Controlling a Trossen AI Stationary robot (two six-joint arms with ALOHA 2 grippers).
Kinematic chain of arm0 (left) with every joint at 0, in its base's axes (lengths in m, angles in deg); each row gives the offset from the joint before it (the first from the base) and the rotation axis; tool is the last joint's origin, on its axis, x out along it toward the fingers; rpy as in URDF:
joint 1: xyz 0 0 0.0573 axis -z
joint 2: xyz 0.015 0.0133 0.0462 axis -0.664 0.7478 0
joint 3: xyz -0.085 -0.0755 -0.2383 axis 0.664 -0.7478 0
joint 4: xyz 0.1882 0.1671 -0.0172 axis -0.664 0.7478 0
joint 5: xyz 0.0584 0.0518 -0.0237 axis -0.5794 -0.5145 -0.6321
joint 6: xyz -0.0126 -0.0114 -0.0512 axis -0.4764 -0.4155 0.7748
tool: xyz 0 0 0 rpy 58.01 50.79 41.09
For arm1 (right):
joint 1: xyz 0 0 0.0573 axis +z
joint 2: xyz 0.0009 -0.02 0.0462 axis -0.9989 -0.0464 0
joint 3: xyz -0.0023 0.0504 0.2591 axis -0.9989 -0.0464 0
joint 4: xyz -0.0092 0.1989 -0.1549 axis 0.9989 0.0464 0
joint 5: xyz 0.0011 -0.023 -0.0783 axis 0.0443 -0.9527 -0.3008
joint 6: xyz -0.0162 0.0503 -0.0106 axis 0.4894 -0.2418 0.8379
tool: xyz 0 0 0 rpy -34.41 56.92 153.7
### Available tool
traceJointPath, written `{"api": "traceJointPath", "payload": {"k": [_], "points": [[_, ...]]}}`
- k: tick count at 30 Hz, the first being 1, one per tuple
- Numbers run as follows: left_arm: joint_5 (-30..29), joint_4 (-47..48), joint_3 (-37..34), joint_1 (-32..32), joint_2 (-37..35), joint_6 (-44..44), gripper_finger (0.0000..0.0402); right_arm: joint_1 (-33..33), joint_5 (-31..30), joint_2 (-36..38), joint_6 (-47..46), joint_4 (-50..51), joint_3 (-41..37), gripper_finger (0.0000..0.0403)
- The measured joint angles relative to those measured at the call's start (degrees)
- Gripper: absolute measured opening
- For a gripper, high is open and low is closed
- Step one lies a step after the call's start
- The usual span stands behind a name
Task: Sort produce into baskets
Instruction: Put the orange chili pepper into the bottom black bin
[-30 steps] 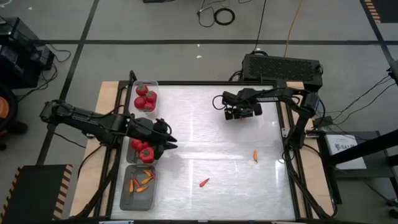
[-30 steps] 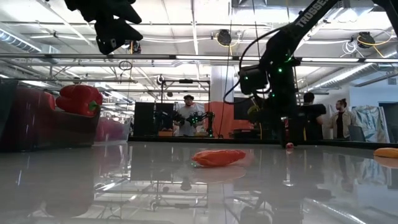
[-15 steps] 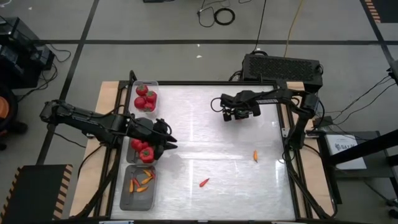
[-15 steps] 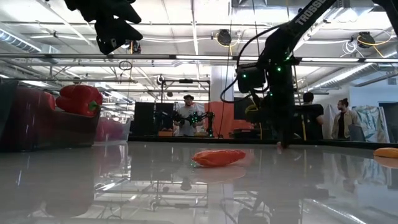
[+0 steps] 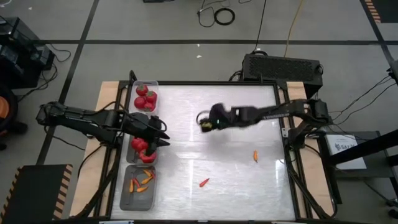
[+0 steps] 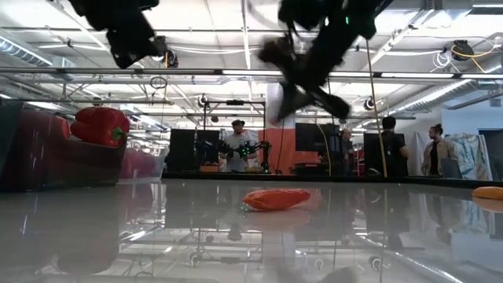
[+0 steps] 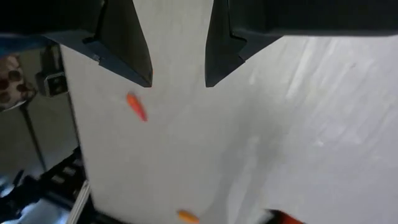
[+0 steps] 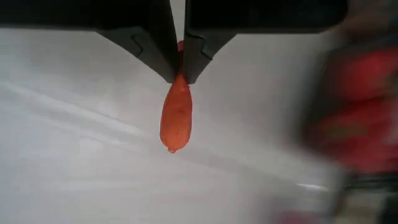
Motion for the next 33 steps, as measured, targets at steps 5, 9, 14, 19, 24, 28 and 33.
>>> {"api": "traceJointPath", "payload": {"k": [5, 9, 14, 19, 24, 28, 33], "points": [[-0.23, 7.21, 0.02, -0.56, -4.34, -2.7, 0.0154, 10.0, -1.29, -5.64, 7.24, -28.46, 0.02, 0.0006], [-0.66, 11.42, 0.02, -0.9, -7.14, -4.04, 0.0154, 15.62, -1.44, -12.58, 10.91, -49.87, 0.28, 0.0006], [-3.32, 14.46, 0.02, -0.93, -8.52, -5.14, 0.0154, 19.69, -1.55, -23.17, 15.32, -54.89, 9.08, 0.0006], [-5.5, 15.46, 0.02, -0.91, -8.29, -6.5, 0.0154, 21.97, 2.32, -33.88, 24.2, -53.3, 25.86, 0.0006], [-5.65, 15.4, 0.02, -0.91, -8.19, -7.59, 0.0154, 21.21, 6.98, -43.19, 29.65, -43.53, 43.2, 0.0006], [-5.64, 15.41, 0.02, -0.86, -8.17, -7.72, 0.0154, 19.42, 14.25, -47.37, 33.24, -39.82, 51.9, 0.0006], [-5.64, 15.45, 0.02, -0.86, -8.14, -7.83, 0.0154, 18.64, 13.24, -51.31, 36.92, -33.92, 58.41, 0.0006]]}}
